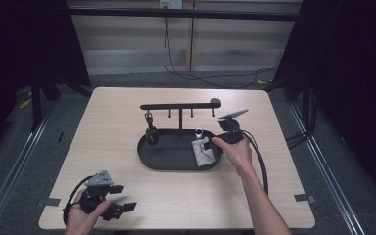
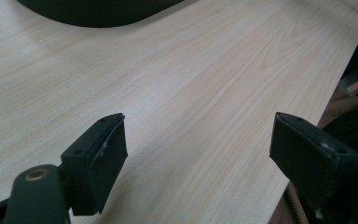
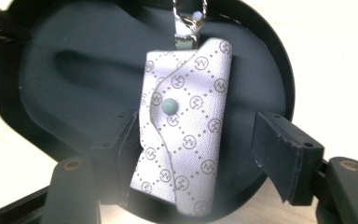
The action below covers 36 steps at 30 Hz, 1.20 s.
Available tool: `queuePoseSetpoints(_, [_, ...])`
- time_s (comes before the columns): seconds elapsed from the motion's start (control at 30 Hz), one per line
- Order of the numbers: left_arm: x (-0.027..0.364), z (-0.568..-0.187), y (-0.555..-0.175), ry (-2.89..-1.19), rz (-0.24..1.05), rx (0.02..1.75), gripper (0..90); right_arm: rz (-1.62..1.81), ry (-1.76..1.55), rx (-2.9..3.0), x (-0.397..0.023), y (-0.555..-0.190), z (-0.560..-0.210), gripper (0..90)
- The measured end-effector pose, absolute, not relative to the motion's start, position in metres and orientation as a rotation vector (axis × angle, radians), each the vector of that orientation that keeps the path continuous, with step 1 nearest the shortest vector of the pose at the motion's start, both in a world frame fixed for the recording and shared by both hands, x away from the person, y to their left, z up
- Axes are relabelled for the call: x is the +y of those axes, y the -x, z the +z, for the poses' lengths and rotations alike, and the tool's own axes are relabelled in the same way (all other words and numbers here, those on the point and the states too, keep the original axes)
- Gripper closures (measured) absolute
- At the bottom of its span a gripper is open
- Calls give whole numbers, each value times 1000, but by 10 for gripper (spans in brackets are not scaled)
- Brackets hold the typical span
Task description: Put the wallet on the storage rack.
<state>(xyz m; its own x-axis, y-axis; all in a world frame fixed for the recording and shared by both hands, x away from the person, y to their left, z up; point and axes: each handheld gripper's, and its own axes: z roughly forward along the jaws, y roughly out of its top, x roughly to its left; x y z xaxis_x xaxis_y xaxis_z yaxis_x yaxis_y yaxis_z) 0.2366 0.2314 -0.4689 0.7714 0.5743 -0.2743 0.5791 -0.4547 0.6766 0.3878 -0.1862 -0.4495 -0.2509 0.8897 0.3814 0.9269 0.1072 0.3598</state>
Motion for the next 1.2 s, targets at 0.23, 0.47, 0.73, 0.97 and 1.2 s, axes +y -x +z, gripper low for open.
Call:
queuePoseSetpoints(0.23, [233,-468,-237,-2146,-8,860,186,-906,1850,-2324,-188,-378,-439,296])
queuePoseSetpoints(0.47, [233,-468,-238,-2134,-6,881,186,-972,1811,-2383,-194,-366,-430,267])
queuePoseSetpoints(0.73, [235,-466,-237,-2098,27,890,193,-996,1834,-2404,-209,-345,-434,242])
queuePoseSetpoints(0.97, [237,-466,-238,-2073,37,913,193,-1057,1875,-2440,-222,-323,-436,241])
queuePoseSetpoints(1.2, [238,-466,-239,-2069,39,924,193,-1158,1875,-2420,-234,-297,-438,242])
